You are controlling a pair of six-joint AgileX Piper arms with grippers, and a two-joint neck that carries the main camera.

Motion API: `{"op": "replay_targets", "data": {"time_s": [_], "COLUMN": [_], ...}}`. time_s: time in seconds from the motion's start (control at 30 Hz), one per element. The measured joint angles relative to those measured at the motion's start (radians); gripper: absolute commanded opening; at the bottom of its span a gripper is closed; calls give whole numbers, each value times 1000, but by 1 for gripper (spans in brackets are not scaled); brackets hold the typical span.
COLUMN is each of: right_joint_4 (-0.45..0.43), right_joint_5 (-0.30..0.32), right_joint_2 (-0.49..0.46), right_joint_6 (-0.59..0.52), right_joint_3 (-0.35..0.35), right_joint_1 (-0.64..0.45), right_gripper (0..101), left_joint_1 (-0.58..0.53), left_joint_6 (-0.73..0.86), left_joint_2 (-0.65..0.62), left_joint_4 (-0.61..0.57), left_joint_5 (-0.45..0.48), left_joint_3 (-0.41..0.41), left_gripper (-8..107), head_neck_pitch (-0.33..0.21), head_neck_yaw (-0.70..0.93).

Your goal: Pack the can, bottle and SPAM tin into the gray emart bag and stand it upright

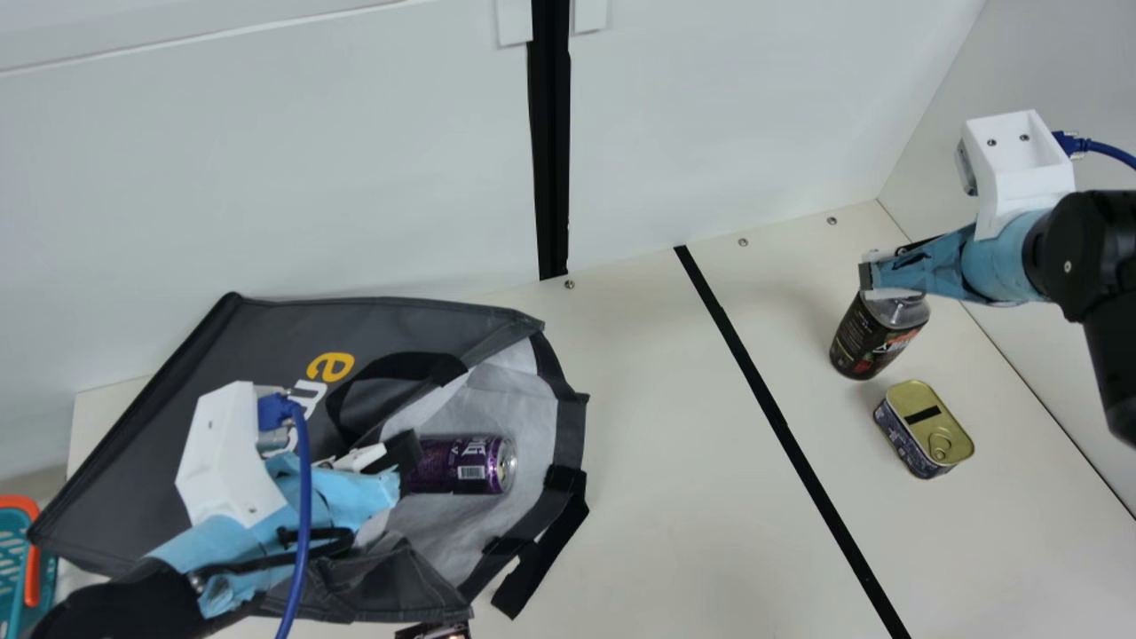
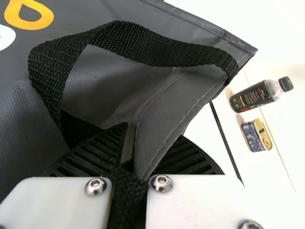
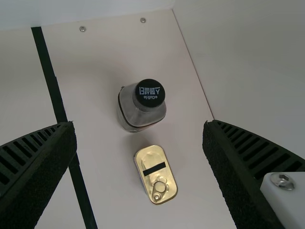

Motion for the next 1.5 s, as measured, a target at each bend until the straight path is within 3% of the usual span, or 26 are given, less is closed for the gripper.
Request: {"op": "replay_targets", "data": {"time_s": [0.67, 1.5], "right_joint_4": [136, 173], "right_joint_5": [34, 74], "right_joint_2": [170, 345], "right_joint_6": [-75, -91], "right_joint_3": [-107, -215], "right_joint_1": [-81, -116], "right_gripper": [95, 95], "left_joint_1": [0, 0], "left_joint_6": [0, 0], "left_joint_2": [0, 0], "left_joint_4": [0, 0], "left_joint_5": [0, 0], "left_joint_3": [0, 0], "left_gripper": [-8, -8], "head_neck_pitch": [0, 0], "head_neck_yaw": [2, 0]}}
